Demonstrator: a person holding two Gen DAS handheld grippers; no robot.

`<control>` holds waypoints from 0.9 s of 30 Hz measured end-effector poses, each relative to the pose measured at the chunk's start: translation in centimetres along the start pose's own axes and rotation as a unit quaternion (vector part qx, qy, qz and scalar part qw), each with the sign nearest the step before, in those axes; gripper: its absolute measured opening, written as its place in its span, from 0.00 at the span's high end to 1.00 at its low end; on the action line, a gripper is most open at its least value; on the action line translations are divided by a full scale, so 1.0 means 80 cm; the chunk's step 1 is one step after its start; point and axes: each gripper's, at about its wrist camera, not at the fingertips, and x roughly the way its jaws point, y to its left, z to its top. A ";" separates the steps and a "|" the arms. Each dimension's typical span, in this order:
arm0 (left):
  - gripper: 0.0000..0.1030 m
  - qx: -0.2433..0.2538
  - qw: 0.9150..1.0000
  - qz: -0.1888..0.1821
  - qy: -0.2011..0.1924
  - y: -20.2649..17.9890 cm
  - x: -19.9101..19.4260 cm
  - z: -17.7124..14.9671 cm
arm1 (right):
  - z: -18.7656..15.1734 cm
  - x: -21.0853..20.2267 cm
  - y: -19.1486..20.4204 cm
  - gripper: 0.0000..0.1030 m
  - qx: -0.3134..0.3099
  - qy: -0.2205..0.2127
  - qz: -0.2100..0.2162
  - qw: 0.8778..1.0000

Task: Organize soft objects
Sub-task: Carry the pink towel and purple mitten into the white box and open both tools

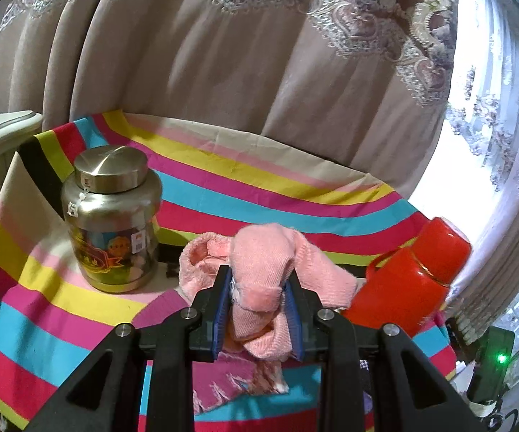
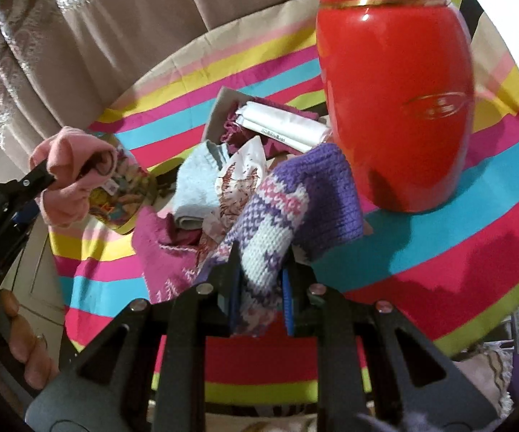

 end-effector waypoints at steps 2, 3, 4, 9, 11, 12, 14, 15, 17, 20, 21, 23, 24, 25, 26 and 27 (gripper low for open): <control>0.72 0.002 1.000 -0.005 0.001 -0.008 -0.007 -0.004 | -0.001 -0.011 -0.002 0.78 -0.002 -0.006 -0.001 1.000; 0.72 0.003 1.000 -0.009 0.003 -0.013 -0.011 -0.007 | -0.003 -0.021 -0.006 0.78 -0.004 -0.010 -0.003 1.000; 0.72 0.002 1.000 -0.013 0.005 -0.018 -0.014 -0.011 | -0.005 -0.031 -0.011 0.78 -0.004 -0.012 -0.005 1.000; 0.72 0.008 0.999 -0.037 0.029 -0.050 -0.026 -0.040 | -0.010 -0.063 -0.033 0.78 -0.004 -0.017 -0.017 1.000; 0.72 0.012 0.998 -0.050 0.042 -0.066 -0.030 -0.051 | -0.011 -0.075 -0.043 0.78 -0.002 -0.016 -0.021 1.000; 0.72 0.013 0.997 -0.055 0.045 -0.072 -0.032 -0.055 | -0.012 -0.081 -0.048 0.78 -0.003 -0.017 -0.025 1.000; 0.72 0.019 0.996 -0.066 0.052 -0.087 -0.038 -0.062 | -0.015 -0.093 -0.057 0.78 -0.004 -0.018 -0.033 0.999; 0.72 0.023 0.996 -0.071 0.055 -0.096 -0.041 -0.066 | -0.016 -0.098 -0.062 0.78 -0.005 -0.018 -0.036 0.999; 0.72 0.029 0.995 -0.079 0.060 -0.111 -0.046 -0.074 | -0.020 -0.111 -0.074 0.78 -0.003 -0.018 -0.043 0.999; 0.72 0.039 0.992 -0.097 0.072 -0.139 -0.052 -0.084 | -0.025 -0.131 -0.095 0.78 0.000 -0.020 -0.055 0.998; 0.72 0.043 0.991 -0.102 0.075 -0.147 -0.052 -0.087 | -0.027 -0.139 -0.104 0.78 0.001 -0.022 -0.059 0.998; 0.72 0.054 0.989 -0.113 0.082 -0.165 -0.053 -0.093 | -0.029 -0.156 -0.124 0.78 0.006 -0.026 -0.070 0.997; 0.72 0.059 0.987 -0.120 0.087 -0.175 -0.053 -0.096 | -0.028 -0.164 -0.134 0.78 0.009 -0.029 -0.076 0.997; 0.72 0.063 0.986 -0.127 0.091 -0.185 -0.053 -0.100 | -0.028 -0.175 -0.147 0.78 0.014 -0.033 -0.085 0.996; 0.72 0.066 0.984 -0.134 0.096 -0.195 -0.053 -0.103 | -0.027 -0.183 -0.158 0.78 0.017 -0.036 -0.094 0.995; 0.72 0.069 0.982 -0.143 0.102 -0.205 -0.052 -0.107 | -0.027 -0.189 -0.166 0.78 0.019 -0.039 -0.100 0.994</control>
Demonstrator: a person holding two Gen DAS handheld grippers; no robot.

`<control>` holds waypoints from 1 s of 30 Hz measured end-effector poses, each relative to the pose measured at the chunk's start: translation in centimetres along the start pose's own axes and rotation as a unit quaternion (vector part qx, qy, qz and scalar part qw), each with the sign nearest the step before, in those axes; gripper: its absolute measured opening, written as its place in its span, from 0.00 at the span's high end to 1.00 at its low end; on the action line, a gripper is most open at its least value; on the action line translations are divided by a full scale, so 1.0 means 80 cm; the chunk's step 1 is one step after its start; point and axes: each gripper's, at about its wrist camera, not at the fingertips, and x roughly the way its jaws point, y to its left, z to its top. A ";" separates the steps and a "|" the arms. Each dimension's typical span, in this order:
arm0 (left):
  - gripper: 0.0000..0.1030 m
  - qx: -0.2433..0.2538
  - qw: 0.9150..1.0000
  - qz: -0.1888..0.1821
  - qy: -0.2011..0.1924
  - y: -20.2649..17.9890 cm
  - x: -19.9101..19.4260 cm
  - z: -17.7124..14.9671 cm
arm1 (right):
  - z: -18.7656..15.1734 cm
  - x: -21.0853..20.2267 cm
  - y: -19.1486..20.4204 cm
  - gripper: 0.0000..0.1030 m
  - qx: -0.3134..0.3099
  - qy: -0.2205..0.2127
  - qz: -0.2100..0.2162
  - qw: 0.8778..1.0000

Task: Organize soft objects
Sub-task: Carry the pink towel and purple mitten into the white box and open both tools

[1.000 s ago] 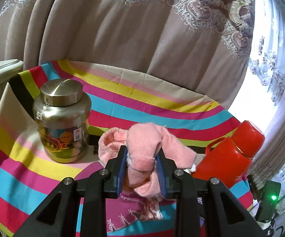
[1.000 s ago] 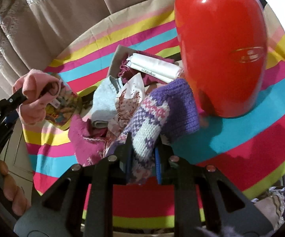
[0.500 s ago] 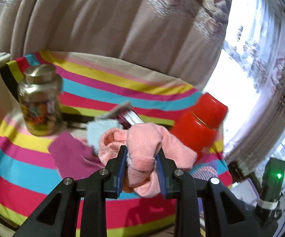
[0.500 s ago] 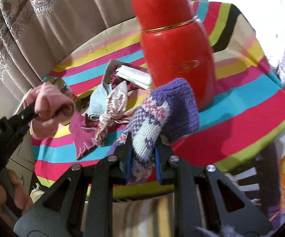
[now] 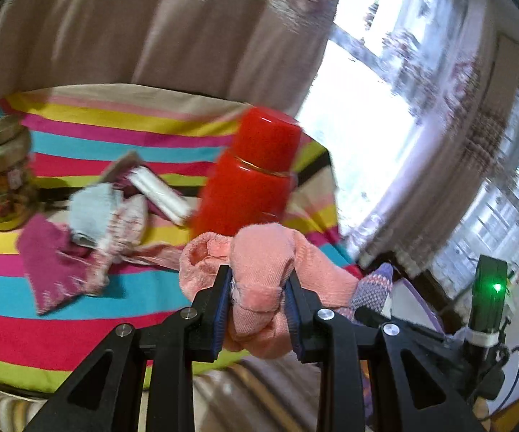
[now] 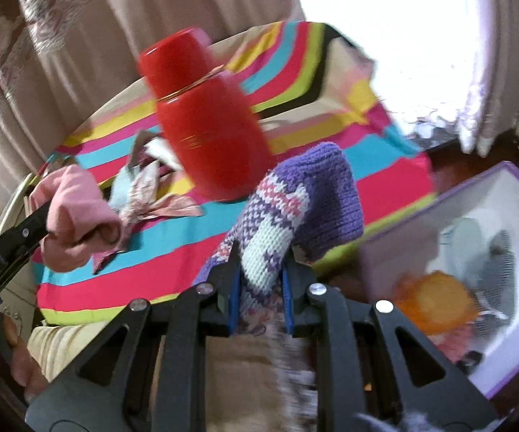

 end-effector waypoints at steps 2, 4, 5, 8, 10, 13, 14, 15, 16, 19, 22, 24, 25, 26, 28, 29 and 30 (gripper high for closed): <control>0.71 0.007 1.000 -0.015 0.010 -0.020 0.008 -0.003 | 0.003 -0.014 -0.027 0.78 0.005 -0.008 -0.019 1.000; 0.72 0.015 0.999 -0.028 0.021 -0.040 0.017 -0.008 | 0.006 -0.025 -0.049 0.78 0.007 -0.017 -0.045 0.999; 0.72 0.021 0.999 -0.038 0.030 -0.054 0.023 -0.011 | 0.006 -0.030 -0.056 0.78 0.008 -0.020 -0.054 0.998; 0.72 0.036 0.996 -0.058 0.049 -0.084 0.036 -0.020 | 0.008 -0.045 -0.088 0.78 0.015 -0.028 -0.087 0.996; 0.71 0.045 0.995 -0.070 0.060 -0.102 0.043 -0.025 | 0.009 -0.056 -0.107 0.78 0.024 -0.031 -0.101 0.994; 0.71 0.060 0.991 -0.090 0.080 -0.131 0.054 -0.037 | 0.011 -0.069 -0.129 0.78 0.030 -0.040 -0.125 0.991; 0.71 0.063 0.990 -0.094 0.084 -0.138 0.057 -0.040 | 0.012 -0.074 -0.136 0.77 0.029 -0.042 -0.134 0.990; 0.71 0.066 0.989 -0.099 0.089 -0.145 0.060 -0.043 | 0.012 -0.078 -0.142 0.77 0.028 -0.043 -0.140 0.989; 0.71 0.070 0.988 -0.104 0.094 -0.153 0.063 -0.046 | 0.014 -0.081 -0.150 0.76 0.028 -0.046 -0.150 0.987; 0.71 0.082 0.983 -0.123 0.108 -0.177 0.068 -0.055 | 0.016 -0.090 -0.159 0.76 0.026 -0.054 -0.170 0.984; 0.64 0.093 0.978 -0.148 0.115 -0.198 0.071 -0.062 | 0.018 -0.099 -0.172 0.75 0.033 -0.059 -0.183 0.981; 0.57 0.101 0.973 -0.165 0.123 -0.213 0.075 -0.063 | 0.019 -0.105 -0.180 0.71 0.040 -0.062 -0.189 0.979; 0.52 0.105 0.971 -0.174 0.127 -0.219 0.075 -0.065 | 0.021 -0.107 -0.183 0.64 0.044 -0.063 -0.195 0.978; 0.46 0.109 0.970 -0.178 0.128 -0.225 0.074 -0.066 | 0.021 -0.109 -0.186 0.57 0.049 -0.064 -0.202 0.976; 0.41 0.115 0.968 -0.184 0.125 -0.230 0.072 -0.067 | 0.022 -0.115 -0.190 0.32 0.054 -0.074 -0.213 0.973; 0.41 0.117 0.969 -0.182 0.122 -0.230 0.070 -0.066 | 0.022 -0.117 -0.190 0.29 0.053 -0.079 -0.217 0.972; 0.41 0.117 0.969 -0.179 0.120 -0.228 0.070 -0.065 | 0.023 -0.120 -0.190 0.28 0.051 -0.083 -0.218 0.971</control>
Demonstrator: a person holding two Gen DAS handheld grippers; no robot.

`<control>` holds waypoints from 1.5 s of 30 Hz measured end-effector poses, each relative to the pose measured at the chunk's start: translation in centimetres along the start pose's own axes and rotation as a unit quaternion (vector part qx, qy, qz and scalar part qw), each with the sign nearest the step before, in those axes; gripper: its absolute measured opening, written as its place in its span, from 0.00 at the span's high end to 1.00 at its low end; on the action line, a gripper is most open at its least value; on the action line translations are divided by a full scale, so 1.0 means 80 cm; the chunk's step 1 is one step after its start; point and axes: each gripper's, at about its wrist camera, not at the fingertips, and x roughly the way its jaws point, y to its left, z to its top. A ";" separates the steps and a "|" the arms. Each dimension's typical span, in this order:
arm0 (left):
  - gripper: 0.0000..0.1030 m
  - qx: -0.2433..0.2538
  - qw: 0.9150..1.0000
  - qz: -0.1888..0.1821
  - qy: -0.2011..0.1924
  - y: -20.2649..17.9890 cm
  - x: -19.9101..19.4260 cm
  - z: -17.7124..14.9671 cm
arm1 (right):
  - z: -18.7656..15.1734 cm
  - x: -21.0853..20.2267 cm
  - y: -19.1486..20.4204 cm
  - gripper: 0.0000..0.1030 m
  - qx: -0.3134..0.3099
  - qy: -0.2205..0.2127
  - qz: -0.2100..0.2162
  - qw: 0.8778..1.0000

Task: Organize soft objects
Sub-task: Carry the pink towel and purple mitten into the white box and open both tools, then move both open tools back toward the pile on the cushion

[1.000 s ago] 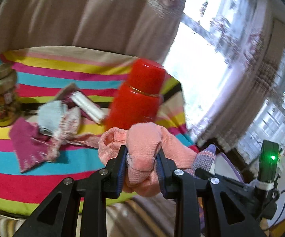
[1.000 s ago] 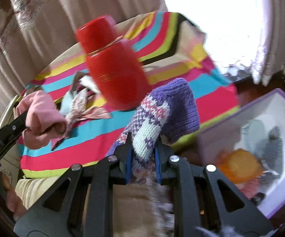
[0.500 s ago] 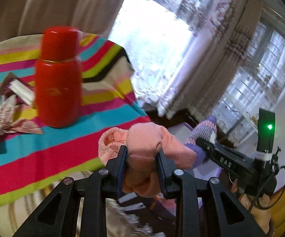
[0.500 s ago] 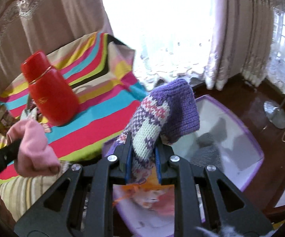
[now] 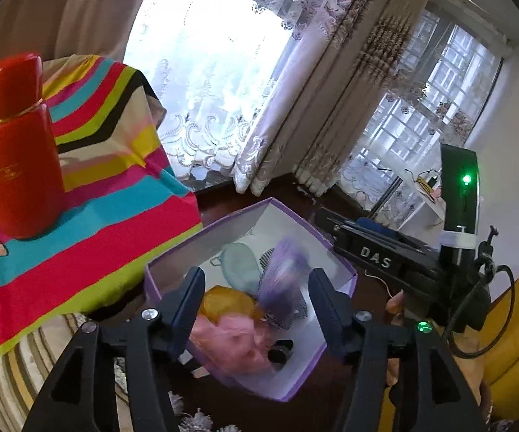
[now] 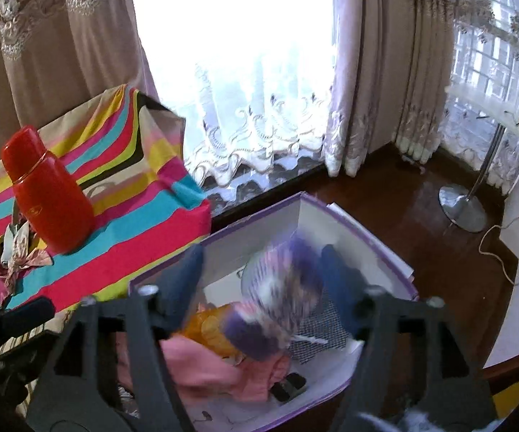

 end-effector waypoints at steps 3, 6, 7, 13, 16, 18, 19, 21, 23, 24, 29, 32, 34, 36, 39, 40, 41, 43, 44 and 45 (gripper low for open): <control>0.41 -0.009 1.000 0.009 -0.008 0.011 -0.005 0.003 | 0.001 0.000 0.003 0.28 -0.003 0.000 0.011 1.000; 0.41 -0.014 1.000 0.019 -0.020 0.023 -0.019 0.007 | -0.002 -0.001 0.010 0.28 -0.010 0.002 0.027 1.000; 0.41 -0.013 0.999 0.023 -0.025 0.026 -0.024 0.008 | -0.003 -0.001 0.015 0.28 -0.015 0.002 0.032 0.999; 0.41 -0.012 0.997 0.051 -0.057 0.053 -0.058 0.013 | -0.009 -0.007 0.049 0.28 -0.048 -0.004 0.051 0.998; 0.41 -0.014 0.996 0.064 -0.065 0.067 -0.072 0.013 | -0.014 -0.009 0.068 0.28 -0.063 -0.001 0.061 0.996; 0.41 -0.017 0.995 0.073 -0.068 0.080 -0.081 0.011 | -0.017 -0.012 0.079 0.28 -0.072 -0.001 0.073 0.995; 0.41 -0.019 0.994 0.079 -0.067 0.089 -0.085 0.010 | -0.018 -0.014 0.085 0.28 -0.075 -0.001 0.080 0.994; 0.41 -0.026 0.993 0.095 -0.069 0.107 -0.093 0.007 | -0.021 -0.017 0.097 0.28 -0.083 -0.001 0.094 0.992; 0.41 -0.043 0.990 0.111 -0.073 0.131 -0.106 0.006 | -0.024 -0.018 0.113 0.28 -0.091 0.004 0.112 0.989; 0.41 -0.050 0.989 0.116 -0.075 0.141 -0.111 0.005 | -0.025 -0.018 0.119 0.28 -0.093 0.006 0.117 0.989; 0.41 -0.083 0.980 0.160 -0.085 0.195 -0.141 0.007 | -0.034 -0.021 0.157 0.28 -0.120 0.012 0.141 0.983; 0.41 -0.106 0.972 0.190 -0.090 0.232 -0.156 0.008 | -0.040 -0.023 0.184 0.28 -0.142 0.012 0.152 0.978; 0.41 -0.131 0.965 0.207 -0.093 0.259 -0.165 0.007 | -0.044 -0.023 0.201 0.28 -0.154 0.015 0.160 0.975; 0.41 -0.162 0.956 0.227 -0.094 0.291 -0.176 0.004 | -0.048 -0.023 0.224 0.28 -0.169 0.019 0.174 0.970; 0.41 -0.202 0.942 0.248 -0.102 0.333 -0.195 0.000 | -0.052 -0.023 0.257 0.28 -0.187 0.023 0.199 0.962; 0.41 -0.213 0.937 0.256 -0.104 0.348 -0.202 -0.001 | -0.054 -0.022 0.270 0.28 -0.193 0.025 0.208 0.959; 0.41 -0.221 0.933 0.262 -0.105 0.358 -0.207 -0.002 | -0.055 -0.021 0.278 0.28 -0.195 0.028 0.214 0.957; 0.41 -0.240 0.925 0.275 -0.108 0.380 -0.219 -0.004 | -0.057 -0.018 0.297 0.28 -0.201 0.035 0.228 0.952; 0.41 -0.253 0.920 0.279 -0.110 0.395 -0.225 -0.006 | -0.057 -0.015 0.310 0.28 -0.206 0.040 0.232 0.950; 0.41 -0.263 0.917 0.280 -0.111 0.404 -0.230 -0.008 | -0.059 -0.012 0.319 0.28 -0.208 0.043 0.234 0.949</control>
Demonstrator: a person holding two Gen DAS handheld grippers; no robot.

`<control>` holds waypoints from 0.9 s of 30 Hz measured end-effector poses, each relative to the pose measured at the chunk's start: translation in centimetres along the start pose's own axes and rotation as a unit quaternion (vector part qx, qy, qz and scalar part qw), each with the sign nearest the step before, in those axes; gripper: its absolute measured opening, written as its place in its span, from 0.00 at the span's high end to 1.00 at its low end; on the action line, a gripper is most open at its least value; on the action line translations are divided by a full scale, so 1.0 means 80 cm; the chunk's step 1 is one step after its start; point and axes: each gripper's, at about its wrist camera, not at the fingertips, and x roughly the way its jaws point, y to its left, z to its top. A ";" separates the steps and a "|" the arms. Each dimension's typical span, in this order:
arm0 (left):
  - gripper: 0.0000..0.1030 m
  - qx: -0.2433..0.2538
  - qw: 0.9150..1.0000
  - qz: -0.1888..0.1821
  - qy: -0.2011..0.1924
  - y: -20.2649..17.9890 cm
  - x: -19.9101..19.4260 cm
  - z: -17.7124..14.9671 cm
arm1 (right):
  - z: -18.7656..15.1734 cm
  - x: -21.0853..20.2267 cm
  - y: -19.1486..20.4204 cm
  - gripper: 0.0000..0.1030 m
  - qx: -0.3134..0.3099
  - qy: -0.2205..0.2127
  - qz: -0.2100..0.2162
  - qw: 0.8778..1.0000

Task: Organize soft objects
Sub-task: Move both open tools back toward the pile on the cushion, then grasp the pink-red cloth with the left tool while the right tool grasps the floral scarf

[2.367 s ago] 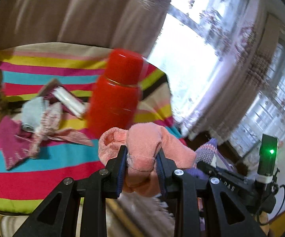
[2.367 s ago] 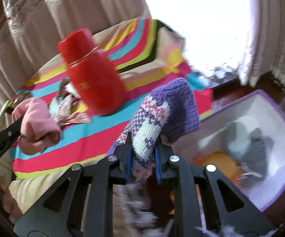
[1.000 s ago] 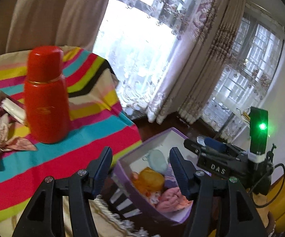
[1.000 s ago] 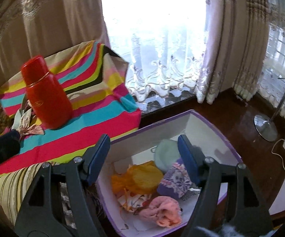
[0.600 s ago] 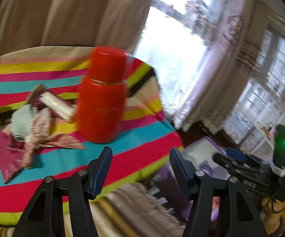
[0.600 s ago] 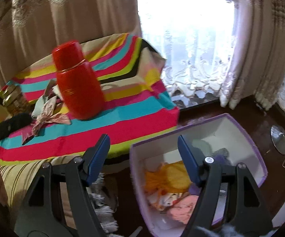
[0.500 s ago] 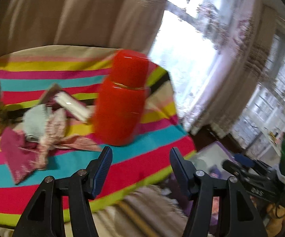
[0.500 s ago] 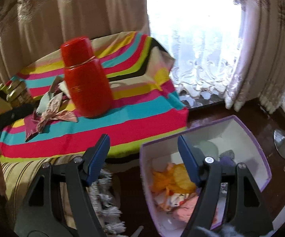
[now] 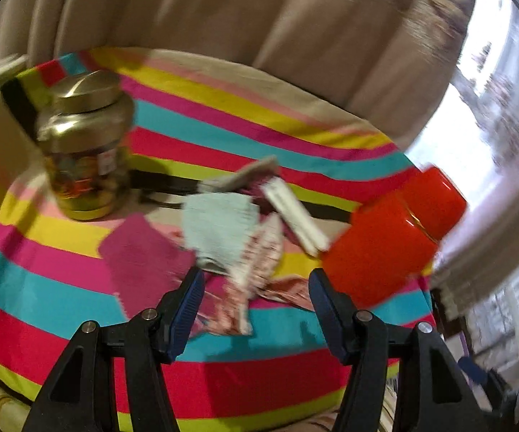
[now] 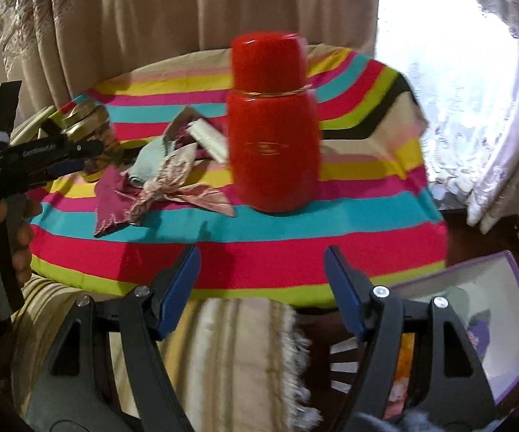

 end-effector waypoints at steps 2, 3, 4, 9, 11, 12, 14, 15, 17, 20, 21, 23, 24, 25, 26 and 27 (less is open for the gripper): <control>0.41 -0.024 1.000 0.006 0.003 0.019 0.006 0.005 | 0.009 0.012 0.016 0.28 -0.008 0.005 0.010 1.000; 0.41 -0.039 0.999 0.009 0.005 0.030 0.009 0.007 | 0.013 0.017 0.024 0.28 -0.012 0.007 0.014 1.000; 0.40 -0.051 0.999 0.011 0.006 0.040 0.012 0.007 | 0.017 0.023 0.032 0.28 -0.017 0.008 0.017 1.000; 0.38 -0.113 0.993 0.027 0.016 0.087 0.033 0.004 | 0.045 0.050 0.071 0.28 -0.026 0.009 0.042 0.999; 0.38 -0.130 0.991 0.030 0.022 0.099 0.043 0.000 | 0.056 0.064 0.088 0.28 -0.031 0.010 0.052 0.998; 0.38 -0.135 0.990 0.033 0.026 0.103 0.049 -0.001 | 0.060 0.068 0.093 0.28 -0.033 0.011 0.053 0.998; 0.38 -0.141 0.989 0.035 0.034 0.110 0.059 -0.005 | 0.068 0.084 0.109 0.28 -0.039 0.015 0.057 0.998; 0.37 -0.143 0.989 0.036 0.036 0.113 0.063 -0.006 | 0.072 0.090 0.114 0.28 -0.041 0.017 0.059 0.997; 0.35 -0.150 0.987 0.037 0.040 0.119 0.072 -0.007 | 0.077 0.102 0.124 0.28 -0.044 0.018 0.061 0.997; 0.35 -0.168 0.984 0.041 0.047 0.133 0.086 -0.009 | 0.084 0.127 0.139 0.28 -0.049 0.027 0.061 0.997; 0.35 -0.175 0.983 0.040 0.048 0.139 0.090 -0.010 | 0.085 0.135 0.143 0.28 -0.051 0.031 0.060 0.996; 0.35 -0.186 0.980 0.041 0.050 0.148 0.097 -0.010 | 0.087 0.152 0.151 0.28 -0.054 0.040 0.063 0.996; 0.35 -0.190 0.980 0.041 0.049 0.152 0.100 -0.009 | 0.088 0.162 0.155 0.28 -0.055 0.045 0.063 0.996; 0.35 -0.193 0.979 0.042 0.049 0.155 0.103 -0.009 | 0.089 0.169 0.157 0.28 -0.057 0.048 0.062 0.995; 0.33 -0.197 0.978 0.045 0.048 0.158 0.106 -0.009 | 0.089 0.180 0.159 0.28 -0.058 0.054 0.060 0.995; 0.33 -0.201 0.977 0.045 0.048 0.162 0.109 -0.009 | 0.089 0.188 0.161 0.28 -0.059 0.058 0.059 0.995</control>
